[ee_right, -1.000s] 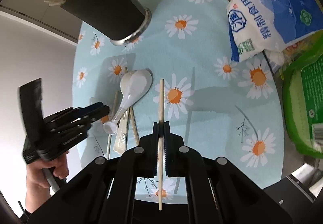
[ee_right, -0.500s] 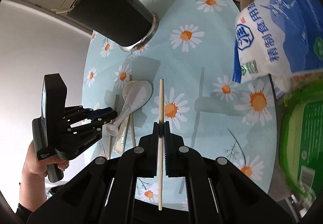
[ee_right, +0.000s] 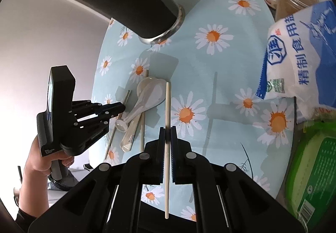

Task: Organize utensils
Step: 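Lift both chopsticks upright with both grippers toward the black holder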

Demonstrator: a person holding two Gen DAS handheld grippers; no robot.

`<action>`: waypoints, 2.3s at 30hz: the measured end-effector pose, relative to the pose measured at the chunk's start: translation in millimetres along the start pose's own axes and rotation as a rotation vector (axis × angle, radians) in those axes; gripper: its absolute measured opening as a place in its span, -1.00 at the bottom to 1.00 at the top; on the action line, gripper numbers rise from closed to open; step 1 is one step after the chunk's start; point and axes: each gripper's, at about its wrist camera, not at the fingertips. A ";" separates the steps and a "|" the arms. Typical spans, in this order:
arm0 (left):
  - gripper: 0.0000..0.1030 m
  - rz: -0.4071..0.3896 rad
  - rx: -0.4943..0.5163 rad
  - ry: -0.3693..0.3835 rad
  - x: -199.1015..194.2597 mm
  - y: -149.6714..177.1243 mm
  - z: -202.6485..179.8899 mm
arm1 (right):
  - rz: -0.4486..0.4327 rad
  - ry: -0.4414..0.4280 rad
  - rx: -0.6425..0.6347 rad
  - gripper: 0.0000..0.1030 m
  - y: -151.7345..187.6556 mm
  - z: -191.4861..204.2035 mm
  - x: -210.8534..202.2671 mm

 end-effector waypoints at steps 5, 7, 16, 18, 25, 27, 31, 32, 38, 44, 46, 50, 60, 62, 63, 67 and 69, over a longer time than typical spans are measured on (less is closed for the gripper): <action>-0.93 -0.055 -0.053 0.011 -13.5 7.5 11.8 | -0.028 -0.001 -0.033 -0.89 -2.4 7.8 -2.9; -0.93 -0.085 -0.068 0.026 -21.0 11.6 16.1 | -0.040 -0.004 -0.032 -0.89 -2.7 11.7 -3.5; -0.93 -0.258 -0.123 0.147 -55.6 27.2 42.4 | -0.130 0.027 -0.058 -0.89 2.6 38.9 -6.9; -0.93 -0.300 -0.124 0.167 -66.3 29.7 46.4 | -0.158 0.027 -0.067 -0.89 2.5 45.2 -6.8; -0.93 -0.468 -0.130 0.250 -102.1 31.6 58.6 | -0.247 0.018 -0.087 -0.89 1.3 65.7 -14.0; -0.93 -0.509 -0.129 0.272 -109.9 30.5 62.9 | -0.283 0.012 -0.104 -0.89 0.9 72.6 -18.7; -0.93 -0.576 -0.115 0.295 -125.0 26.7 69.8 | -0.362 -0.002 -0.124 -0.89 -2.4 86.0 -27.6; -0.93 -0.592 -0.113 0.296 -129.2 25.2 71.3 | -0.381 -0.011 -0.124 -0.89 -3.9 88.8 -30.4; -0.93 -0.662 -0.095 0.308 -151.8 13.6 79.4 | -0.466 -0.045 -0.166 -0.89 -11.5 102.8 -46.6; -0.93 -0.752 -0.097 0.320 -174.9 0.7 85.6 | -0.579 -0.077 -0.210 -0.89 -23.1 117.3 -67.5; -0.93 -0.782 -0.086 0.319 -182.2 -5.6 85.3 | -0.598 -0.058 -0.217 -0.89 -29.7 120.6 -71.5; -0.93 -0.839 -0.057 0.310 -194.2 -15.5 82.0 | -0.638 -0.073 -0.222 -0.89 -44.0 124.2 -82.4; -0.93 -0.977 -0.069 0.299 -215.9 -42.2 94.2 | -0.801 -0.107 -0.263 -0.89 -71.0 136.3 -110.3; -0.93 -1.008 -0.075 0.299 -220.5 -47.3 98.1 | -0.845 -0.102 -0.273 -0.89 -75.8 137.8 -115.5; -0.93 -1.037 -0.073 0.315 -223.8 -49.9 101.0 | -0.868 -0.108 -0.278 -0.89 -78.6 138.2 -118.7; -0.93 -1.129 -0.084 0.310 -234.1 -54.2 106.9 | -0.920 -0.126 -0.275 -0.89 -88.1 137.0 -129.0; -0.93 -1.172 -0.094 0.313 -238.6 -58.0 109.2 | -0.940 -0.131 -0.265 -0.89 -94.5 136.1 -134.3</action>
Point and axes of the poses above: each gripper's, at about its wrist camera, not at the fingertips, and x roughly the way its jaws point, z to its left, y to its underside, and after that the axes turned 9 degrees about x, right-handed
